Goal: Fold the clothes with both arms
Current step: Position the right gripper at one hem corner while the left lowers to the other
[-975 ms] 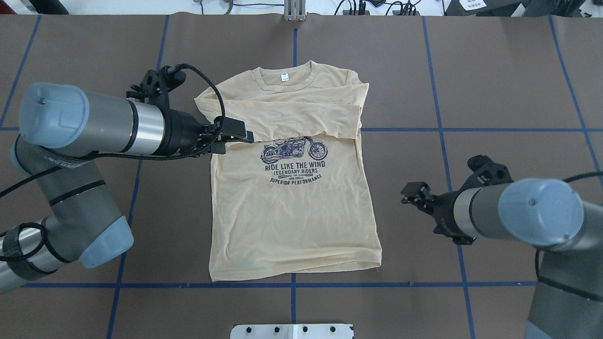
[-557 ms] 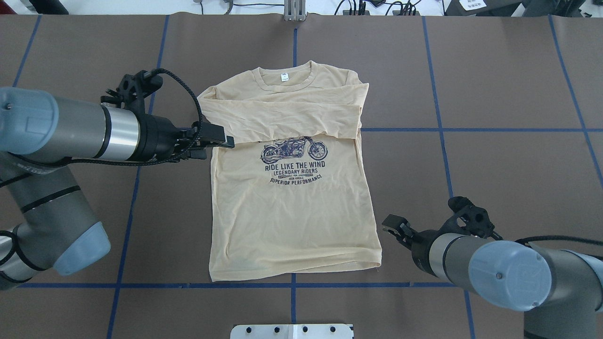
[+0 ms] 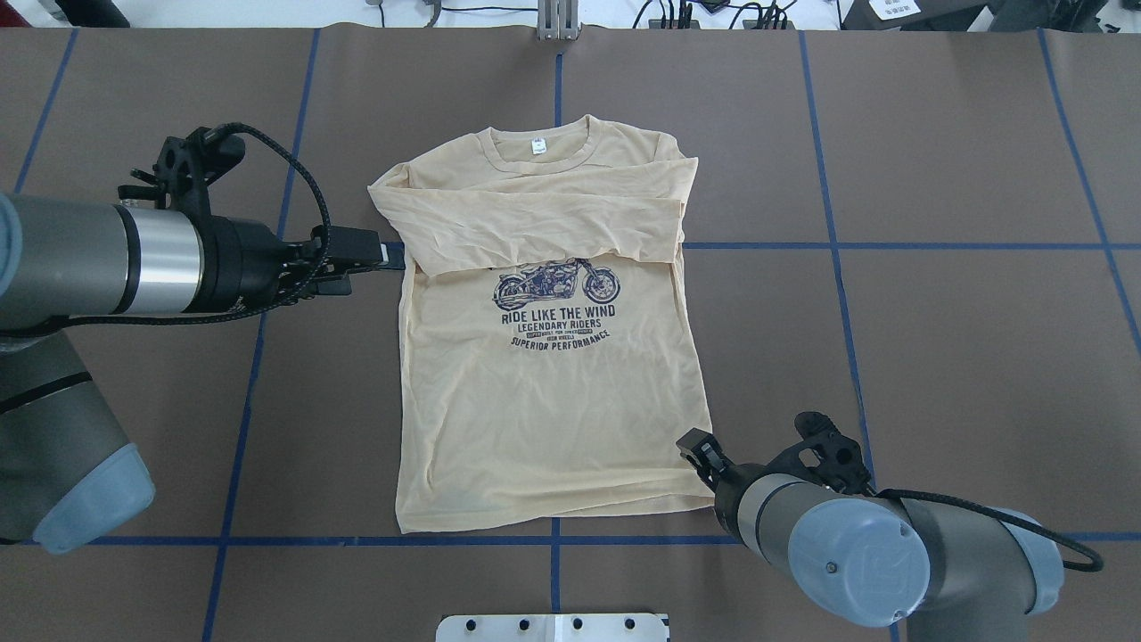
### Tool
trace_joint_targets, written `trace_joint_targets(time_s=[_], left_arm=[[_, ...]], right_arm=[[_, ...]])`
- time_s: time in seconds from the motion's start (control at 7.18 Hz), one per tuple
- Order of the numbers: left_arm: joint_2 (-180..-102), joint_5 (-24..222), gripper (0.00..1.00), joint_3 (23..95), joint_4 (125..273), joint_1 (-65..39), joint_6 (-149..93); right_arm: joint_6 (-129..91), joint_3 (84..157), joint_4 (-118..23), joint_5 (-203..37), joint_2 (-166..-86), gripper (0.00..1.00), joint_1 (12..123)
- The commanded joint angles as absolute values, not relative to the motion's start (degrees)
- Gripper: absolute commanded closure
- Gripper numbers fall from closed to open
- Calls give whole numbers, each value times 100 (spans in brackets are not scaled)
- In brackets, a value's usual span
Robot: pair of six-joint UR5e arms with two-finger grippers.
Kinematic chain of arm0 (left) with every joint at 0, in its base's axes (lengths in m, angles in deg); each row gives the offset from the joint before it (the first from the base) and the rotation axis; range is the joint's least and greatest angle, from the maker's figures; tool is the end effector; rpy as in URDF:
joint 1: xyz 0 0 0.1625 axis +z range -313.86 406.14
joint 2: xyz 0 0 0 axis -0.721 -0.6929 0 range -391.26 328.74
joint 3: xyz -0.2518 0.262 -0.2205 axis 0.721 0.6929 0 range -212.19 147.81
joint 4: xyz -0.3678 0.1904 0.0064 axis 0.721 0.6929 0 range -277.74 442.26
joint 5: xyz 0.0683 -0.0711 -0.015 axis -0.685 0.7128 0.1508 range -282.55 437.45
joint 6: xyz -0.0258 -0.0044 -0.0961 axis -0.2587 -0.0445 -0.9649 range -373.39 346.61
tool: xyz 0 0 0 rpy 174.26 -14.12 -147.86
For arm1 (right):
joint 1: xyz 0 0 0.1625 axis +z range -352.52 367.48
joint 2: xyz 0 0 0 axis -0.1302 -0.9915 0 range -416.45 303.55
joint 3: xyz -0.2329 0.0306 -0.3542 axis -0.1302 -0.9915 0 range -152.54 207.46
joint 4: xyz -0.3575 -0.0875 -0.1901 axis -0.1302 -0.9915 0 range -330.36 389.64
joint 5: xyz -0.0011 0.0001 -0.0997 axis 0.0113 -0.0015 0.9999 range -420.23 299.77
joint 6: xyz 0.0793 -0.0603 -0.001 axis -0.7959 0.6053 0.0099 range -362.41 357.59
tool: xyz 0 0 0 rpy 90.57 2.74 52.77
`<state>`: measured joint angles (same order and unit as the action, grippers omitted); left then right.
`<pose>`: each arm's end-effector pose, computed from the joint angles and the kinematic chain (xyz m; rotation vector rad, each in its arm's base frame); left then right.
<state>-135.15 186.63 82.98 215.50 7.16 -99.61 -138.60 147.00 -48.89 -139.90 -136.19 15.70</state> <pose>0.3357 -0.4010 0.2418 0.2624 1.4253 -0.2631 -0.4889 -0.2234 0.3132 -0.1369 -0.9372 0.9615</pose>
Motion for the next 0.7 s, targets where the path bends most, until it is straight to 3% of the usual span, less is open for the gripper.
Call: trace_joint_targets(time_s=[0.0,0.56], left_arm=[[-13488,18652,13,8312,21550,720,-9961],[-13470,18643,13,8304,21550,738,-9961]], right_arm=[[-13890,14577,-4998,-13995,-13564,17,1530],[-13794,14444,-4999,-13986,-13564,23,1636]])
